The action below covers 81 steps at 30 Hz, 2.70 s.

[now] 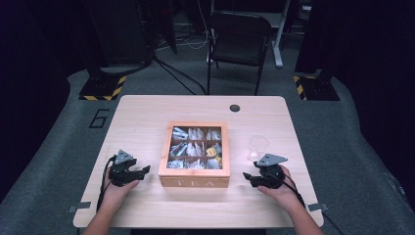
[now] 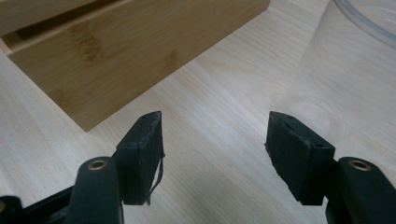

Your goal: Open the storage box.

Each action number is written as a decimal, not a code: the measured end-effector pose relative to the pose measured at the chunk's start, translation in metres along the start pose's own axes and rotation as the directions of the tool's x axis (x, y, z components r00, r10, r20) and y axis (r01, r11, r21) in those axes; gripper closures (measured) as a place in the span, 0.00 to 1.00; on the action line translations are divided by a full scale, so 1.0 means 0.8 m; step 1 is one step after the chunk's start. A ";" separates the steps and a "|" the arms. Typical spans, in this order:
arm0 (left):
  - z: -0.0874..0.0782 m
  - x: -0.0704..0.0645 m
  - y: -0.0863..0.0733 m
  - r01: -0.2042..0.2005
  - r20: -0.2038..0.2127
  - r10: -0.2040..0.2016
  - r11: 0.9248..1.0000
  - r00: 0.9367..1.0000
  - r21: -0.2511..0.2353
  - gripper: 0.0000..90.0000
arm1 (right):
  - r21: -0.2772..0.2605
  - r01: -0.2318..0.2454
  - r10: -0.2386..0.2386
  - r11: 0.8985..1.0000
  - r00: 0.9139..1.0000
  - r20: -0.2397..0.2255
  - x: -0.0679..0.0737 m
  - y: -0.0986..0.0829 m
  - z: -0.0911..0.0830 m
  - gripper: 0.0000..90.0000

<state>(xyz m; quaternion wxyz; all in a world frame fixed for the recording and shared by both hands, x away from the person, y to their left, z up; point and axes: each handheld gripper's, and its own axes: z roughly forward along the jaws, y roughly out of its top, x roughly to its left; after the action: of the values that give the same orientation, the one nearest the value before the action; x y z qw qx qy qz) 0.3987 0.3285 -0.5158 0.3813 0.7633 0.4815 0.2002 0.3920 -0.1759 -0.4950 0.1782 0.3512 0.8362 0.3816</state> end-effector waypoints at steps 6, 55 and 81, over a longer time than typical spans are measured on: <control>-0.003 -0.003 0.001 0.005 0.017 -0.005 1.000 1.000 -0.001 0.40 | -0.010 0.001 -0.001 1.000 1.000 -0.012 0.004 0.006 -0.004 0.45; -0.033 -0.039 0.006 -0.044 0.072 0.048 0.998 0.996 -0.049 0.53 | -0.097 0.027 -0.044 0.995 0.983 -0.176 0.055 0.028 -0.022 0.63; -0.041 -0.039 -0.001 -0.026 0.056 0.029 0.998 0.998 -0.059 0.53 | -0.076 0.046 -0.062 0.996 0.970 -0.233 0.061 0.037 0.002 0.64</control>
<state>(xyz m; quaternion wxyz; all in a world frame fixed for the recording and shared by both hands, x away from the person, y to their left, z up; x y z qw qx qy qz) 0.3617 0.3143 -0.4938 0.4141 0.7637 0.4539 0.1979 0.3726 -0.1260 -0.4744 0.1002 0.2742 0.8468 0.4446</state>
